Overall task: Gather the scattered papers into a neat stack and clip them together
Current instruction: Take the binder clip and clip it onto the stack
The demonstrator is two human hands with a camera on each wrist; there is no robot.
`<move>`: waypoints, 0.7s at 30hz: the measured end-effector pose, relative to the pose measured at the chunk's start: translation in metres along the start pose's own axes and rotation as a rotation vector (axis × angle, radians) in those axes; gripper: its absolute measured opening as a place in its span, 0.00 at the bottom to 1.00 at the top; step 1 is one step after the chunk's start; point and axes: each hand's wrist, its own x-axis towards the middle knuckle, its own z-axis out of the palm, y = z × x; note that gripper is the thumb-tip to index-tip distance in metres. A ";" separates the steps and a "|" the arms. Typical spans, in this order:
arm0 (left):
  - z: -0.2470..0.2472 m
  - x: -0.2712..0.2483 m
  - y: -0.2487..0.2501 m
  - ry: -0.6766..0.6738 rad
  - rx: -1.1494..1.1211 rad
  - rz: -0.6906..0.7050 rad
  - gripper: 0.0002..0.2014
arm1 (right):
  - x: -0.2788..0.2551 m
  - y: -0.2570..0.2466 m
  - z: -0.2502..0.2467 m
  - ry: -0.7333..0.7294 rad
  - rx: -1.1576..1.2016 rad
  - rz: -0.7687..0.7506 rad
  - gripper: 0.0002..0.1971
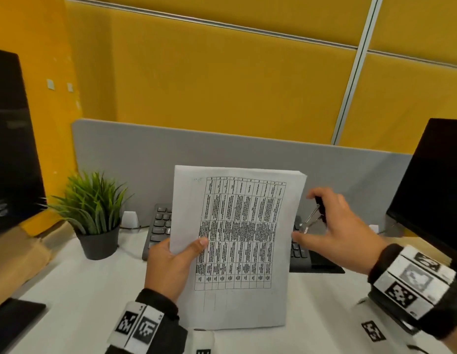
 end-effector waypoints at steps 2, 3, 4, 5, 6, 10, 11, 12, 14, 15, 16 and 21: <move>0.001 0.000 0.001 0.002 -0.006 -0.001 0.08 | -0.004 -0.011 0.001 -0.023 0.011 -0.040 0.31; 0.001 0.000 0.001 0.001 -0.009 -0.001 0.08 | -0.005 -0.016 0.000 -0.044 0.016 -0.038 0.32; 0.001 0.000 0.001 -0.001 -0.009 -0.002 0.08 | -0.005 -0.021 -0.001 -0.058 0.024 -0.029 0.34; 0.001 -0.001 0.002 0.000 -0.006 0.000 0.08 | -0.005 -0.024 -0.001 -0.065 0.036 -0.019 0.36; 0.002 0.000 0.002 -0.001 0.001 0.004 0.08 | -0.006 -0.026 -0.003 -0.070 0.059 -0.015 0.36; 0.000 0.000 0.003 0.012 0.010 0.005 0.08 | -0.011 -0.036 -0.002 -0.099 0.188 -0.001 0.29; 0.001 0.000 0.003 0.014 0.011 -0.001 0.08 | -0.013 -0.039 0.001 -0.088 0.214 0.009 0.25; 0.001 -0.001 0.004 0.016 0.011 -0.006 0.07 | -0.014 -0.042 0.005 -0.064 0.227 0.014 0.23; 0.004 -0.003 0.006 0.012 0.013 -0.005 0.07 | -0.017 -0.046 0.018 0.012 0.196 -0.001 0.22; 0.006 -0.004 0.008 0.003 0.012 -0.004 0.07 | -0.019 -0.048 0.026 0.043 0.156 -0.011 0.23; 0.008 -0.005 0.009 -0.008 0.008 -0.004 0.07 | -0.021 -0.051 0.034 0.066 0.106 -0.023 0.23; 0.018 -0.011 0.013 -0.027 0.007 -0.012 0.07 | -0.029 -0.070 0.070 0.087 -0.094 -0.108 0.28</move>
